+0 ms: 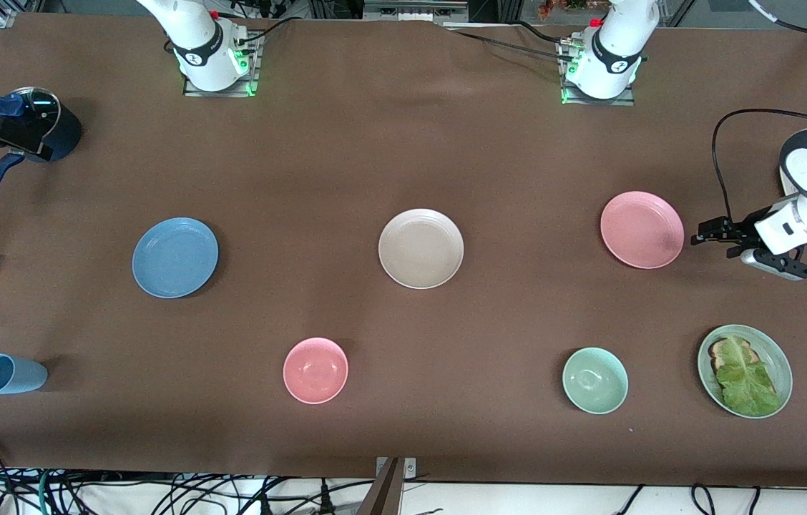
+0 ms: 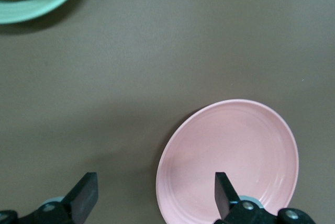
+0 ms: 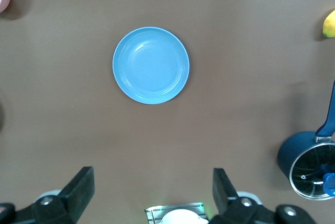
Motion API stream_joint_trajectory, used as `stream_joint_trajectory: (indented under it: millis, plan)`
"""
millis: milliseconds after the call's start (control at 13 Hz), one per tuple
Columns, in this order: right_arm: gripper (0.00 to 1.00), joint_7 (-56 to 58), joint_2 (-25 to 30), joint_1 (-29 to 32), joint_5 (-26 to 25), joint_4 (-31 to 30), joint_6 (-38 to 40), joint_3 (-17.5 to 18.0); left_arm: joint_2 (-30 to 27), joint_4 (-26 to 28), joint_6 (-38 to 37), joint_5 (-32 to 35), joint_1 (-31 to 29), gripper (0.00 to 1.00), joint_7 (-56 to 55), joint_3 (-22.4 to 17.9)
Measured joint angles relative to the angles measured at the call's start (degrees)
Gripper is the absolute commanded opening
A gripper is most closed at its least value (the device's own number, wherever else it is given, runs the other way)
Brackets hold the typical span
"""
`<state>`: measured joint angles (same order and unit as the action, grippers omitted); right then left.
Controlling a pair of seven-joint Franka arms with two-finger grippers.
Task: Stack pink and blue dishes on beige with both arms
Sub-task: 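Move the left gripper toward the rim of the pink plate, then lower the left gripper onto the pink plate rim and close it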
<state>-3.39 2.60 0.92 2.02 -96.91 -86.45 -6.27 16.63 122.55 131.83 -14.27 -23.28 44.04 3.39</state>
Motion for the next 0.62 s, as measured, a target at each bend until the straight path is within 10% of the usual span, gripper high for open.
stream_joint_trajectory:
  millis: [615]
  plan:
    - [1.0,0.0,0.0,0.0,0.0,0.0,0.0,0.0,2.1,6.7,8.7,-7.3,-3.6,0.98,10.3,-0.2]
